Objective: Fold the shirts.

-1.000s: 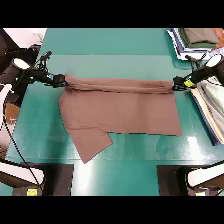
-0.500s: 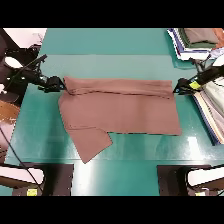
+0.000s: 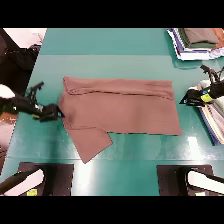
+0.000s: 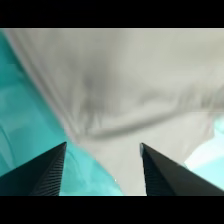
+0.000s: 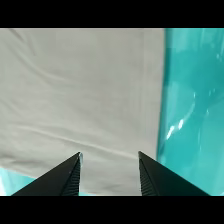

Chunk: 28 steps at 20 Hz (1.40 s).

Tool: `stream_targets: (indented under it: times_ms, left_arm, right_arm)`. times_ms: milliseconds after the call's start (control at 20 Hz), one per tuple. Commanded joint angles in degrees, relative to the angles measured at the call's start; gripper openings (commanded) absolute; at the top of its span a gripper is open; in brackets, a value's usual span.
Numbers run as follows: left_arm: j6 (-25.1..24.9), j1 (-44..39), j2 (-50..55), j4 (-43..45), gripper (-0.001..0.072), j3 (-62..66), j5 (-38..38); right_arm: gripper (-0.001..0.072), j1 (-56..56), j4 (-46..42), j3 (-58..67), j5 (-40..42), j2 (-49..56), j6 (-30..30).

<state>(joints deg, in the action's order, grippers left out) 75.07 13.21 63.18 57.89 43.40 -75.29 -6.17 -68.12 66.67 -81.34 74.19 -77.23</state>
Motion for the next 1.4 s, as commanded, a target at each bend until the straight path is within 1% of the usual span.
stream_targets:
  times_ms: [0,250,350,450,600,650,700,750,800,950,1100,1150,1200,1350]
  left_arm:
    - [0.37,0.11,-7.13,-2.47,0.0549,-12.15,-0.13]
    - [-3.50,0.09,-7.76,-9.57,0.0549,-19.56,1.97]
    - [-3.61,-0.09,-7.76,-10.40,0.0548,-20.48,3.87]
    - [-4.13,-3.17,-7.76,-10.21,0.0549,-20.79,6.25]
    - [-3.65,-11.54,-7.76,-10.32,0.0548,-20.79,11.58]
    - [-1.79,-13.05,-7.76,-10.32,0.0547,-20.79,12.81]
    - [0.33,-13.75,-7.76,-10.36,0.0417,-20.74,13.29]
    - [0.57,-13.75,-7.78,-10.69,0.0190,-20.70,13.03]
    - [0.42,-13.75,-7.78,-10.71,0.0026,-20.68,12.81]
    - [0.31,-13.75,-7.78,-10.73,0.0027,-19.08,11.15]
    - [-0.48,-13.75,-7.78,-10.75,0.0026,-15.34,9.20]
    - [-0.48,-13.77,-7.78,-10.78,0.0026,-14.01,9.05]
    - [-0.48,-13.77,-7.78,-10.80,0.0026,-12.94,9.07]
    - [-0.50,-13.75,-7.78,-10.80,0.0027,-11.06,9.25]
  right_arm:
    - [0.0408,-0.13,4.22,-4.44,2.16,-3.74,1.79]
    - [0.0408,-0.13,5.62,-4.48,2.32,-3.87,1.86]
    - [0.0408,-0.13,5.62,-4.48,2.32,-3.87,1.86]
    - [0.0408,-0.13,5.62,-4.48,2.32,-3.87,1.84]
    - [0.0408,-0.13,5.60,-4.48,2.03,-3.87,1.86]
    - [0.0408,-0.15,5.44,-4.48,1.55,-3.87,1.86]
    - [0.0408,-0.44,5.42,-4.50,0.74,-3.87,2.34]
    - [0.0408,-1.14,5.42,-4.52,-0.59,-3.87,2.86]
    - [0.0408,-2.08,5.40,-4.55,-2.01,-3.87,3.26]
    - [0.0408,-7.69,5.09,-9.29,-2.82,-6.03,3.87]
    - [0.0412,-16.87,4.96,-19.61,-0.37,-9.46,4.87]
    - [0.0462,-19.82,4.98,-22.60,-0.07,-9.66,4.90]
    - [0.0538,-22.71,5.18,-25.53,-0.09,-9.38,5.11]
    - [0.0527,-26.88,5.68,-31.63,0.33,-6.82,9.99]
